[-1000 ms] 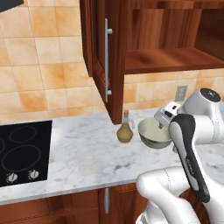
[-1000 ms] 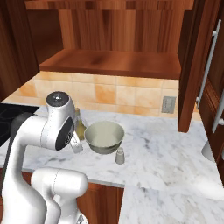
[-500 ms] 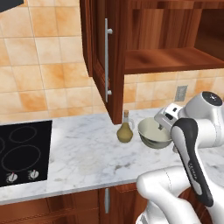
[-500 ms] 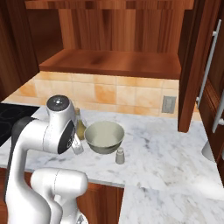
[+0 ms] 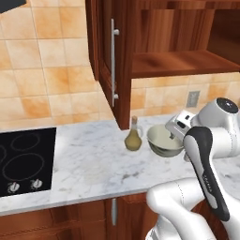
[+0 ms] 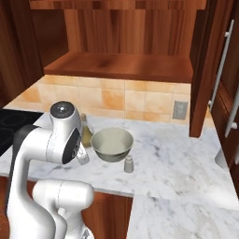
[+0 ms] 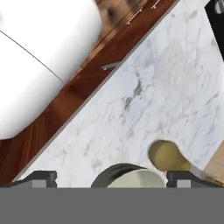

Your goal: Retrieve the bottle and the shaker from the cabinet and place them next to the mixing bowl on the counter. Then add garlic from the fridge to the mixing bowl.

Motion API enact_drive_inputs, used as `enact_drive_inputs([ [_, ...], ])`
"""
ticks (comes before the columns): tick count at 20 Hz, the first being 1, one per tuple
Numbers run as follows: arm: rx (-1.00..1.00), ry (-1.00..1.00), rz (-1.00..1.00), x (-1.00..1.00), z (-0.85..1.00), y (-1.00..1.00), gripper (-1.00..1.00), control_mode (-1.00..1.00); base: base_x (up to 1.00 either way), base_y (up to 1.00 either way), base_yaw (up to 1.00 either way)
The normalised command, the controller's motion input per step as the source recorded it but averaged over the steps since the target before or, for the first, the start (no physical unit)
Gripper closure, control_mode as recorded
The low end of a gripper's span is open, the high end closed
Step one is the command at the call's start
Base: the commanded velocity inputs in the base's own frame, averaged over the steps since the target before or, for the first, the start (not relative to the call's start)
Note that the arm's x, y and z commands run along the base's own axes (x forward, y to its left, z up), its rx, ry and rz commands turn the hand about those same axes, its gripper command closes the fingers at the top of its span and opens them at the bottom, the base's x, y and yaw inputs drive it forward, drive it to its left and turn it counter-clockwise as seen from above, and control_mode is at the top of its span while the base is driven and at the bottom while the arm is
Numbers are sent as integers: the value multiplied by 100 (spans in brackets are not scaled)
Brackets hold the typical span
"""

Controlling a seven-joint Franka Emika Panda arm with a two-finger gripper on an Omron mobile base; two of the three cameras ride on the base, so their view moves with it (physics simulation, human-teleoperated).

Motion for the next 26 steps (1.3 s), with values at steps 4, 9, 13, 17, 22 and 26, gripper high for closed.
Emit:
enact_drive_inputs([
  [4,0,0,0,0,0,0,-100,100,-46,0,0],
  [9,0,0,0,0,0,0,-100,100,-44,0,0],
  [13,0,0,0,0,0,0,-100,100,-32,0,5],
  [17,0,0,0,0,0,0,-100,100,-27,0,14],
  [22,0,0,0,0,0,0,-100,100,-22,0,24],
  [26,0,0,0,0,0,0,-100,100,-29,1,31],
])
